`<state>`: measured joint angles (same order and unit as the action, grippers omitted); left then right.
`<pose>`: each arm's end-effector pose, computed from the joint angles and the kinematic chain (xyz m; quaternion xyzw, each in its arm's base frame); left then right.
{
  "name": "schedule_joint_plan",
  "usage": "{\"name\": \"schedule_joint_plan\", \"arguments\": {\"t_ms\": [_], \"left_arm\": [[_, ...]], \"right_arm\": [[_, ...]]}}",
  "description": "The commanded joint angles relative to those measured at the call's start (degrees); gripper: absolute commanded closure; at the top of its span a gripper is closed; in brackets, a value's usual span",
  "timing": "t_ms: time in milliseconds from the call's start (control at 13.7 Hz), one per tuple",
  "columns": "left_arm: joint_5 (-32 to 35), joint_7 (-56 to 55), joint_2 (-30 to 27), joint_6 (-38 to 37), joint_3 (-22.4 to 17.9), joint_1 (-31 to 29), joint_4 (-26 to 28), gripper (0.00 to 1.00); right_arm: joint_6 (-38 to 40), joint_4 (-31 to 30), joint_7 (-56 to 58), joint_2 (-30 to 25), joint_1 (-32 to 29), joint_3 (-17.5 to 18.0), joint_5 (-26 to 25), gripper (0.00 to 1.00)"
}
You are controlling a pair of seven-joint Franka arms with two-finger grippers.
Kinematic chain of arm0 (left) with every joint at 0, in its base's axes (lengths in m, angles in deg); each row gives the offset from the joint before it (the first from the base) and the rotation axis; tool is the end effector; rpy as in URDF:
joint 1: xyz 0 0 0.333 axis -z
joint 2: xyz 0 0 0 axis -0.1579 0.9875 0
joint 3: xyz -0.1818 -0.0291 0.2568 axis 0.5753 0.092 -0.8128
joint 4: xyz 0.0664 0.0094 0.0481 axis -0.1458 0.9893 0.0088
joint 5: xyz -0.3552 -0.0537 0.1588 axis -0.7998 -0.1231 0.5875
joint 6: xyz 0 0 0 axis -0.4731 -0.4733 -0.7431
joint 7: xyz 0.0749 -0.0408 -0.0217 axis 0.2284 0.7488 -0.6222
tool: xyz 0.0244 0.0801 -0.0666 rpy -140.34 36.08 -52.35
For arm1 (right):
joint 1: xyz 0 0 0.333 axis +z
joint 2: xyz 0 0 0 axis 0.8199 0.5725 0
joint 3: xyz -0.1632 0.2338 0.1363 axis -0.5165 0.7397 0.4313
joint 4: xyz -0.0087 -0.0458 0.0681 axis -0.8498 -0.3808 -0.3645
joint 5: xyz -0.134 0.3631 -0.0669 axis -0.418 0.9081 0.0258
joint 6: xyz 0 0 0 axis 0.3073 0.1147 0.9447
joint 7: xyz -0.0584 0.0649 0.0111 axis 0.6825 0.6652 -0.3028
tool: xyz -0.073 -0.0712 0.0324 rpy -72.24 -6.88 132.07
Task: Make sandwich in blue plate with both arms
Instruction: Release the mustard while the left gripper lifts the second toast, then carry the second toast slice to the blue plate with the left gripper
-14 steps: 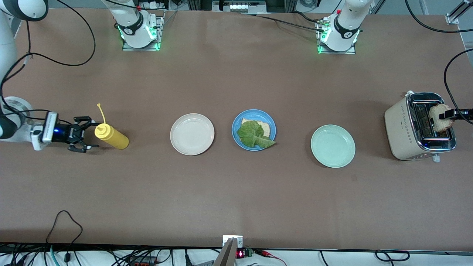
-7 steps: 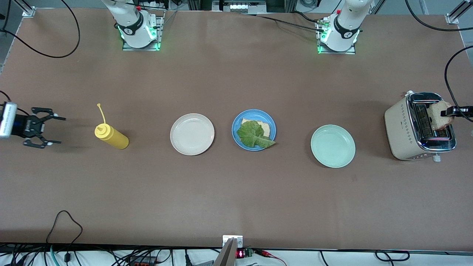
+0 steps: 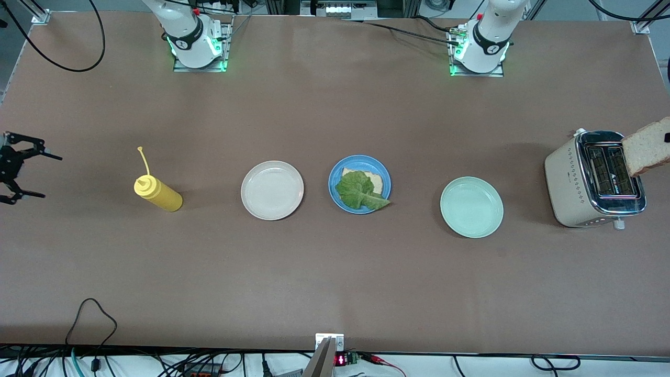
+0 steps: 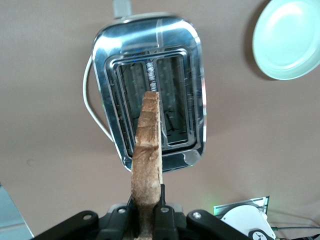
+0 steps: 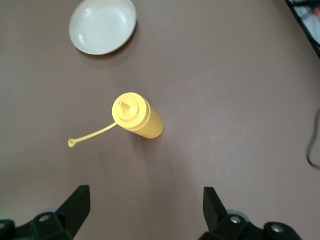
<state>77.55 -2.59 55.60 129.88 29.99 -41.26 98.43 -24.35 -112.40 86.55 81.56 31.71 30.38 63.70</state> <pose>0.5549 0.2732 0.5094 0.9858 -0.0698 -0.1443 0.0510 0.6159 -0.1701 0.4887 -0.8255 -0.5437 -0.0696 0.1347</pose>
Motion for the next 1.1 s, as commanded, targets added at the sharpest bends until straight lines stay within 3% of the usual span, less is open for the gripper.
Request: {"name": "schedule_joint_plan", "arguments": {"t_ms": [0,220,366,586,1025], "left_arm": [[0.3,0.7,0.7,-3.4,4.7,0.0,-2.9,0.99],[0.1,-6.1,0.9,-4.6,10.7,0.3,-2.7,0.99],[0.0,-11.7,1.1,-5.6,12.5,2.7,-2.7,0.99],[-0.9,-19.3,1.6,-5.9,12.7,10.0,-2.1,0.99],[-8.7,-22.4,10.0,-5.4,12.5,26.5,-2.1,0.99]], "right_arm": [[-1.1,-2.0,-12.7,-5.0,3.4,-0.4,-4.5,0.00],[-0.9,-2.1,-25.0,-6.6,6.7,-0.2,-7.4,0.00],[-0.8,-2.1,-33.9,-7.6,9.5,-0.1,-8.8,0.00],[-0.6,-2.1,-48.6,-9.3,14.0,-0.1,-12.2,0.00],[0.3,-5.7,-68.5,-15.6,18.6,-0.1,-12.4,0.00]]}}
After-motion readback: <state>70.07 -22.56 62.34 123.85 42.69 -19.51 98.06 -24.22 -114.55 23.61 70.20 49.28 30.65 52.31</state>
